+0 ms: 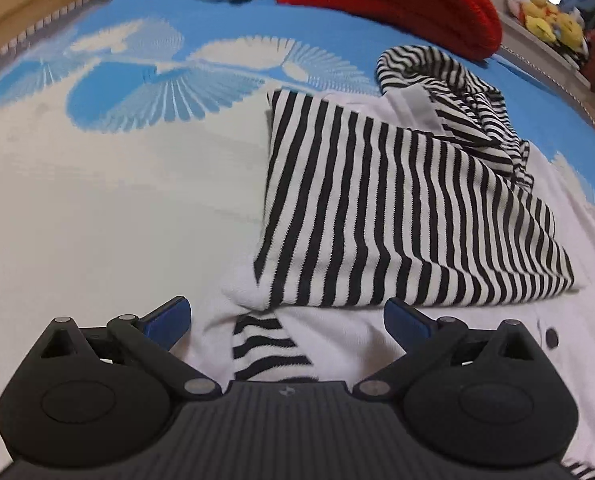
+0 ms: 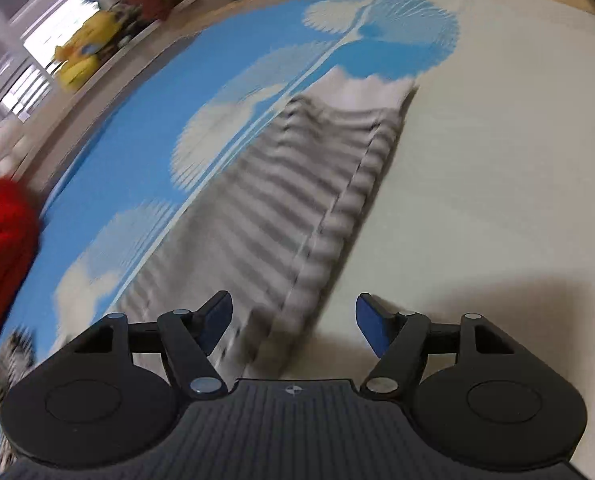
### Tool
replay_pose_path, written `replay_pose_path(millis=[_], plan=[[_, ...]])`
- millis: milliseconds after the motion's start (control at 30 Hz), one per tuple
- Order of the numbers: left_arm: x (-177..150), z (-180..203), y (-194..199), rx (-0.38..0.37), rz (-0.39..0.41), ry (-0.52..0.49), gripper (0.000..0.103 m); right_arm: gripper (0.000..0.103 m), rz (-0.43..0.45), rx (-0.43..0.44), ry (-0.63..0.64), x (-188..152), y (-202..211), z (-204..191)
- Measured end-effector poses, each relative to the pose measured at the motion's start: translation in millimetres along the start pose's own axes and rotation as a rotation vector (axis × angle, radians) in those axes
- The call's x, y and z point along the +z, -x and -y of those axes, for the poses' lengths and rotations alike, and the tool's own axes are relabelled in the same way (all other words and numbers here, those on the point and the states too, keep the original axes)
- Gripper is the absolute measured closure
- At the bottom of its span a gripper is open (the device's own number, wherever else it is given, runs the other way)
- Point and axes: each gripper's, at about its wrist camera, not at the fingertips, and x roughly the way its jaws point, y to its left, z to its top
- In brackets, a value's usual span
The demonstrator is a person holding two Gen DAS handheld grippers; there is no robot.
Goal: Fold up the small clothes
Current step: 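Grasp the sleeve cuff with the right tool, fold it across the front, release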
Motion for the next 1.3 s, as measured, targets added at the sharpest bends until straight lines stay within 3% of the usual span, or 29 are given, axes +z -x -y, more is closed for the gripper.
replay_pose_path(millis=[100, 133, 167, 200, 300, 367, 433, 533, 567, 600, 633, 667, 700, 767, 833, 933, 1100, 1233, 1300], plan=[[5, 6, -7, 0.005, -0.017, 0.011, 0.0, 0.032, 0.094, -0.103, 0.071, 15, -21, -12], [6, 9, -7, 0.012, -0.007, 0.005, 0.0, 0.037, 0.107, -0.123, 0.085, 19, -28, -16], [9, 13, -5, 0.019, 0.007, -0.005, 0.0, 0.075, 0.12, -0.136, 0.09, 24, -34, -19], [10, 16, -3, 0.027, 0.021, -0.013, 0.0, 0.101, 0.126, -0.15, 0.096, 29, -38, -23], [12, 21, 3, 0.042, 0.063, -0.002, 0.0, 0.098, 0.194, -0.148, 0.16, 36, -28, -47], [12, 23, 2, 0.03, 0.048, 0.006, 0.0, 0.098, 0.291, -0.117, 0.338, 21, -3, -87], [12, 23, 3, 0.039, 0.056, 0.007, 0.0, 0.098, 0.393, -0.003, 0.527, -13, 36, -133], [14, 16, 9, 0.06, 0.091, 0.035, 0.0, 0.097, 0.489, 0.265, 0.796, -96, 100, -196], [14, 12, 11, 0.06, 0.094, 0.052, 0.0, 0.091, 0.465, 0.371, 0.887, -132, 116, -209], [15, 9, 11, 0.052, 0.089, 0.066, 0.0, 0.085, 0.386, 0.489, 1.013, -176, 128, -221], [15, 8, 10, 0.043, 0.08, 0.075, 0.0, 0.06, 0.275, 0.577, 1.144, -214, 134, -228], [14, 6, 10, 0.034, 0.07, 0.081, 0.0, 0.046, 0.14, 0.647, 1.297, -258, 138, -228], [13, 5, 11, 0.031, 0.068, 0.084, 0.0, 0.047, 0.061, 0.662, 1.413, -293, 141, -221], [11, 4, 14, 0.018, 0.071, 0.083, 0.0, 0.047, 0.047, 0.633, 1.569, -335, 145, -197], [8, 6, 16, -0.015, 0.065, 0.073, 0.0, 0.045, 0.063, 0.581, 1.575, -335, 148, -175], [6, 15, 18, -0.034, 0.071, 0.037, 0.0, 0.034, 0.098, 0.518, 1.391, -289, 152, -159], [5, 29, 15, -0.034, 0.084, 0.023, 0.0, 0.032, 0.147, 0.39, 1.059, -219, 136, -151], [4, 39, 4, -0.011, 0.059, -0.01, 0.0, 0.035, 0.134, 0.332, 1.021, -199, 102, -148], [8, 36, 0, -0.029, 0.052, 0.012, 0.0, 0.036, 0.133, 0.345, 1.011, -185, 84, -156]])
